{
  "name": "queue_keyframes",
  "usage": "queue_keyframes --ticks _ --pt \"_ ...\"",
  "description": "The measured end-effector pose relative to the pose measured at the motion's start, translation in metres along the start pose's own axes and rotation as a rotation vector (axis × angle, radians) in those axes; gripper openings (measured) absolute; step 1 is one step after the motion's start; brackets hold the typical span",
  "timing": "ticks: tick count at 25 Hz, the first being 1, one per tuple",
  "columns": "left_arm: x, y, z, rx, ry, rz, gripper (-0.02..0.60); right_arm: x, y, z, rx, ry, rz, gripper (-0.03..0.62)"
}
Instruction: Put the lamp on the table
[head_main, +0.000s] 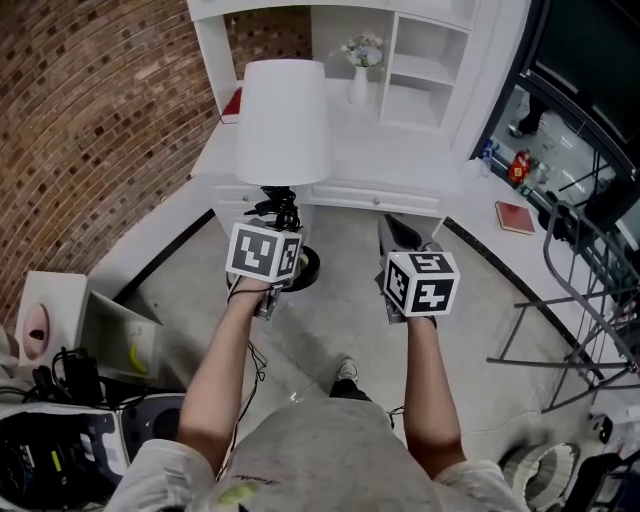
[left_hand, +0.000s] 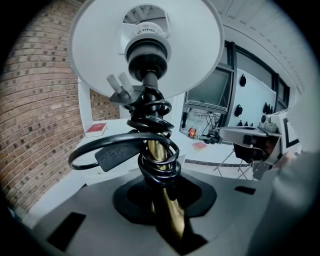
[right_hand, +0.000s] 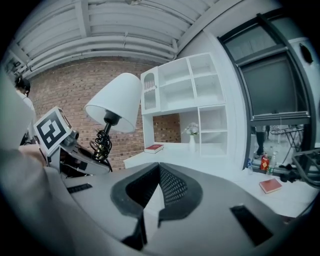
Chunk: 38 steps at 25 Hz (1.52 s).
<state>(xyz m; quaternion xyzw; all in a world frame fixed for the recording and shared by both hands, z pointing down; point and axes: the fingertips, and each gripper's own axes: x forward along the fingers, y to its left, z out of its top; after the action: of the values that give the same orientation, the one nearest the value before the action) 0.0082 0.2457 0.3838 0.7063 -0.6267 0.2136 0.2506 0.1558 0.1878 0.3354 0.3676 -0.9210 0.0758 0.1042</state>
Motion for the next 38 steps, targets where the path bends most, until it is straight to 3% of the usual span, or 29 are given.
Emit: queue_keyframes --ticks 20,38 --pt "0.105 -0.004 0.085 -0.037 -0.006 0.041 0.084 0.083 -0.109 0.025 -0.024 0.023 0.061 0.005" --pt "0.139 0.005 0.106 -0.043 0.006 0.087 0.084 0.125 -0.137 0.028 -0.008 0.014 0.119 0.005"
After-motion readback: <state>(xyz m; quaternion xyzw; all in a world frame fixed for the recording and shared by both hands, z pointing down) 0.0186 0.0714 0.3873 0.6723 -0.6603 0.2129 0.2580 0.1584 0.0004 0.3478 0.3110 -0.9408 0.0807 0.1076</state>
